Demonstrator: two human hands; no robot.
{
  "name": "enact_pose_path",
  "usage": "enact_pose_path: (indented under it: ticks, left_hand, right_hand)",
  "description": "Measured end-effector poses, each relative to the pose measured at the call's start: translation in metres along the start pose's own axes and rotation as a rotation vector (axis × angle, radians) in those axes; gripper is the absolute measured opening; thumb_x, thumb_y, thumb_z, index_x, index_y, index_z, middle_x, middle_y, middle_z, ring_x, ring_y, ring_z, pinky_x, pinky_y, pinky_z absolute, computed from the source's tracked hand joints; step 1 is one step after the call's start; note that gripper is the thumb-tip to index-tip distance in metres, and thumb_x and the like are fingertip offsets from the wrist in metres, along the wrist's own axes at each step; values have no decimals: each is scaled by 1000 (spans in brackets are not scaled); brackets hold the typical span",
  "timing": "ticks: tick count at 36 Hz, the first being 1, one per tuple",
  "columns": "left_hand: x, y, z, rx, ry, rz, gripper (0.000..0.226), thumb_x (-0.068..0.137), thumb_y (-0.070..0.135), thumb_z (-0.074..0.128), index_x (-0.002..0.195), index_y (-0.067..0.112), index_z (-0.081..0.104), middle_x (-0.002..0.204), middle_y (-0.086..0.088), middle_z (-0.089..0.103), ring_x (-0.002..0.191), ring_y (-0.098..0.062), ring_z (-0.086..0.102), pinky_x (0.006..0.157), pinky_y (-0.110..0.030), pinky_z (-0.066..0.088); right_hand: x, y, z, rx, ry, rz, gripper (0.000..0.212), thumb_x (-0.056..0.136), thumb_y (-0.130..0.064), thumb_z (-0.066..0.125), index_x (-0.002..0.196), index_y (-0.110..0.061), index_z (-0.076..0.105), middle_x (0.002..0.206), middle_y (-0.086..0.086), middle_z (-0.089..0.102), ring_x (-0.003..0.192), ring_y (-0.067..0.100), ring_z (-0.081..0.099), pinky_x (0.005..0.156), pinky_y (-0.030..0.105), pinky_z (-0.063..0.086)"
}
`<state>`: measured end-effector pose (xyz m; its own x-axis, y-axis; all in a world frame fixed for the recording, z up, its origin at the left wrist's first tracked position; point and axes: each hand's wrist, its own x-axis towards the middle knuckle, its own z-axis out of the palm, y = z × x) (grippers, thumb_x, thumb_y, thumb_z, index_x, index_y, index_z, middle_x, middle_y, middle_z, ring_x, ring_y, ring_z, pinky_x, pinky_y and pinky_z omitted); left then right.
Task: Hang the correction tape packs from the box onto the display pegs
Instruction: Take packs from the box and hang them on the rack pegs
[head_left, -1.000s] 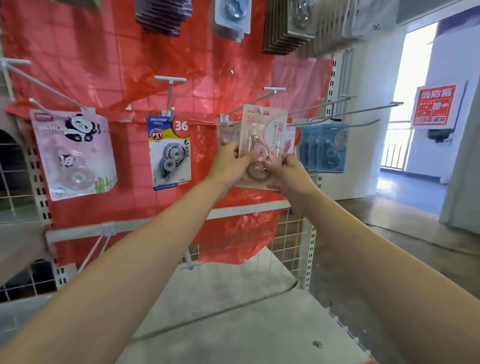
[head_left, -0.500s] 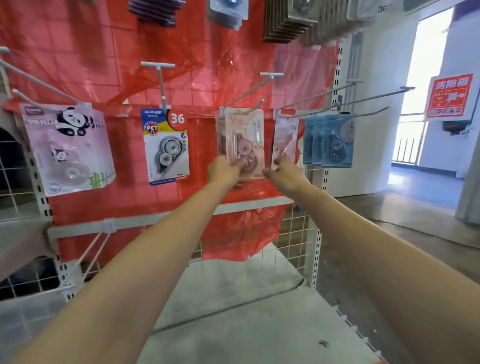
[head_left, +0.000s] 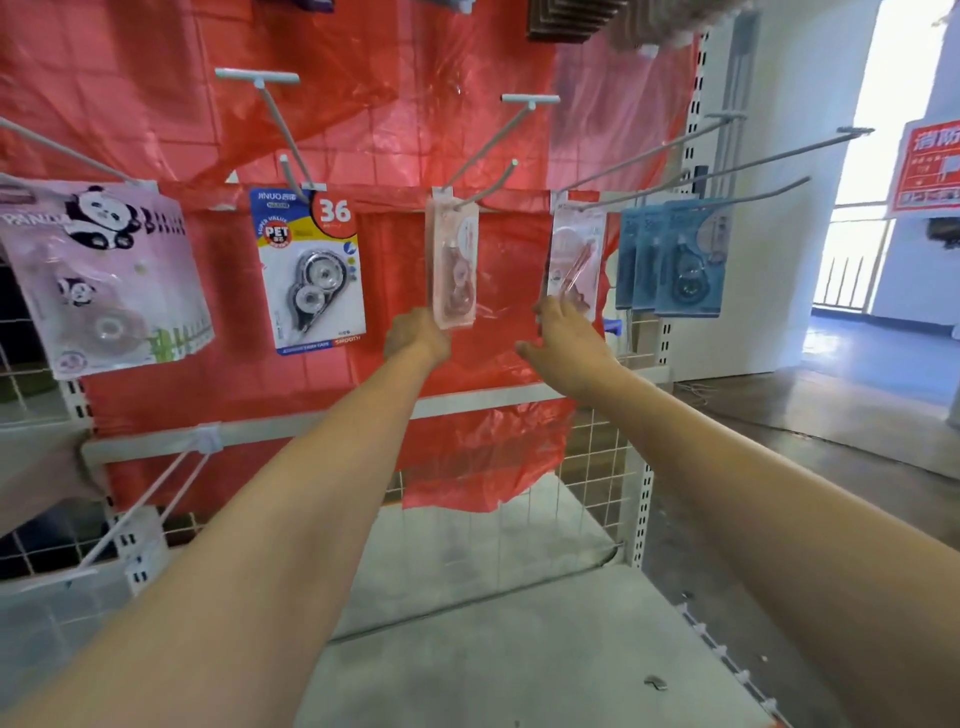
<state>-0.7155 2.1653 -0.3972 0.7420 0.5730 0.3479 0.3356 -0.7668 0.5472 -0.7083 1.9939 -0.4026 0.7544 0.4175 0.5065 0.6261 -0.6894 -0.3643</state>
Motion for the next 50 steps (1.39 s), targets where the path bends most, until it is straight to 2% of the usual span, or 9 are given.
enact_pose_path:
  ticks: [7,13,23,28,32,38,44,48,50]
  left_hand:
    - [-55,-17,21,72,-95,327,31,91,30,60,110,5,55,110,-18,64,104,-36,59,81,-39,46]
    - [-123,-43,53,236,-150,576,30,93,29,54,116,11,50,119,-9,58,111,-32,55,84,-41,47]
    - [-246,-131,171,276,-575,617,32,92,30,56,118,11,51,123,-10,56,110,-29,54,86,-35,47]
    - [-315,-160,212,245,-744,666,35,91,32,55,118,9,52,121,-13,55,110,-31,53,85,-36,44]
    - [-360,-180,232,277,-878,661,33,92,33,55,114,9,49,117,-15,53,109,-34,54,83,-40,45]
    - [-400,-207,254,294,-995,547,27,93,28,54,113,10,53,112,-10,56,99,-29,57,81,-41,50]
    - [-436,-242,281,388,-1147,413,32,92,22,53,120,7,50,120,-14,54,104,-32,57,72,-36,46]
    - [-450,-260,297,408,-1194,247,50,94,30,54,138,10,42,134,-15,49,119,-33,51,93,-39,47]
    - [-453,-262,304,397,-1163,155,49,95,27,53,137,6,42,134,-17,48,121,-33,50,96,-39,45]
  right_hand:
    - [-26,9,10,-105,-52,-1,52,95,-22,55,139,-6,34,135,14,44,121,34,46,99,50,42]
    - [-81,41,52,-84,-99,80,38,91,-9,49,128,-2,43,125,16,48,111,35,50,94,50,45]
    - [-278,102,153,-72,-427,362,51,95,-18,56,142,-11,36,142,9,41,128,27,44,105,37,39]
    - [-362,122,167,-182,-659,344,47,95,-21,53,140,-11,40,136,12,45,126,31,46,101,39,39]
    - [-388,129,168,-271,-849,271,41,94,-19,54,133,-8,45,131,15,48,120,34,51,96,44,44]
    - [-394,129,180,-278,-966,227,38,96,-21,52,132,-11,46,128,12,54,117,31,52,96,39,43]
    - [-404,133,195,-313,-1106,209,34,94,-13,50,128,-16,50,119,9,56,108,30,56,92,45,49]
    - [-407,139,197,-315,-1125,213,34,95,-13,48,128,-16,51,118,9,57,107,30,56,92,44,49]
    - [-408,145,198,-316,-1113,223,31,95,-17,50,126,-15,53,117,9,57,105,30,56,90,42,50]
